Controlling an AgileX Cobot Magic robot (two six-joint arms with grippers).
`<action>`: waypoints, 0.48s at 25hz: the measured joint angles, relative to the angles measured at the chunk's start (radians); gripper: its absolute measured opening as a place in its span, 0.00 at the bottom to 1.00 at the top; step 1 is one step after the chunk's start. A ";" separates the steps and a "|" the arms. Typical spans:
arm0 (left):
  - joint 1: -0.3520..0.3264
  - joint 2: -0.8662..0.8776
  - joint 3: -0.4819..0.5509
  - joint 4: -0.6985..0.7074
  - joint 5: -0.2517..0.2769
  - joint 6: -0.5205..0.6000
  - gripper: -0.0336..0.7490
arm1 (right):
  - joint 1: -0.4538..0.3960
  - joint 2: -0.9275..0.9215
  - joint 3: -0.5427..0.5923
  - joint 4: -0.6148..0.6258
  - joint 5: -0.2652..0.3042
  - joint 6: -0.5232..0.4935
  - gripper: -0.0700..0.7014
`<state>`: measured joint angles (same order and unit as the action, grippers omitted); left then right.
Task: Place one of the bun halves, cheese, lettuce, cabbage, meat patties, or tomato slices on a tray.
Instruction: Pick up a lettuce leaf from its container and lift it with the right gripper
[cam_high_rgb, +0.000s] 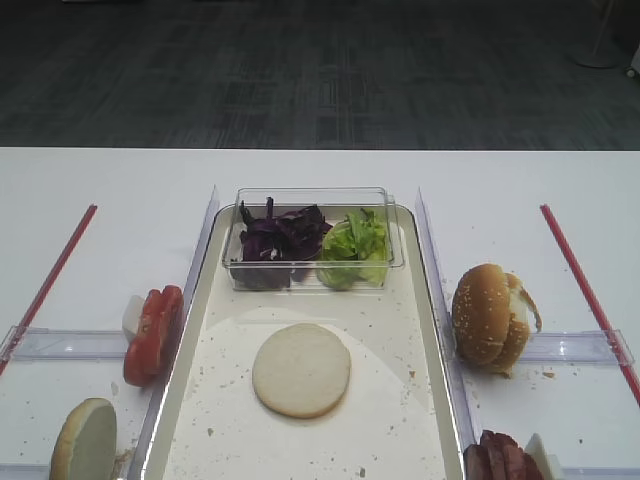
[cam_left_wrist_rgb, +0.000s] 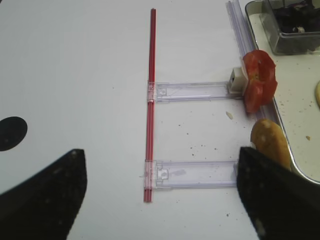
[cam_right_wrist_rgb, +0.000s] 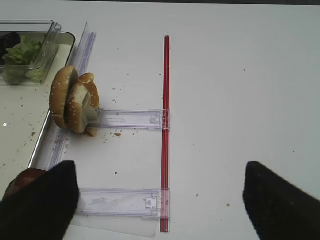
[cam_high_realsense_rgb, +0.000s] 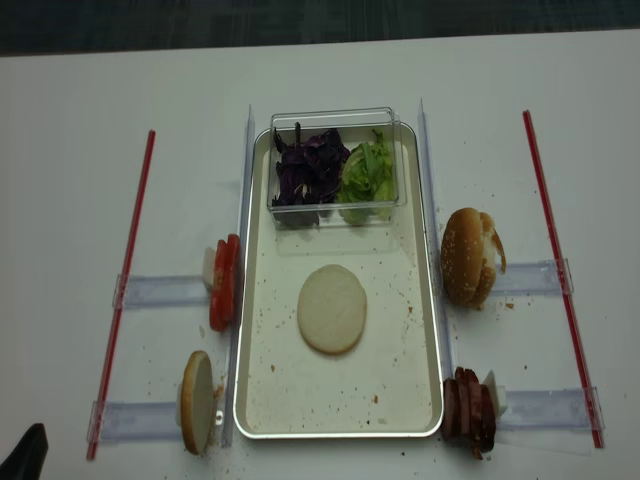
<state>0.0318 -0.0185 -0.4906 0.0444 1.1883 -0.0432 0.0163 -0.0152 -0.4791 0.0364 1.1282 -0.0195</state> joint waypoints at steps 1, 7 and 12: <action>0.000 0.000 0.000 0.000 0.000 0.000 0.76 | 0.000 0.000 0.000 0.000 0.000 0.000 0.97; 0.000 0.000 0.000 0.000 0.000 0.000 0.76 | 0.000 0.000 0.000 0.000 0.000 0.000 0.97; 0.000 0.000 0.000 0.000 0.000 0.000 0.76 | 0.000 0.000 0.000 0.000 0.000 0.000 0.97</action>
<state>0.0318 -0.0185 -0.4906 0.0444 1.1883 -0.0432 0.0163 -0.0152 -0.4791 0.0364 1.1282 -0.0195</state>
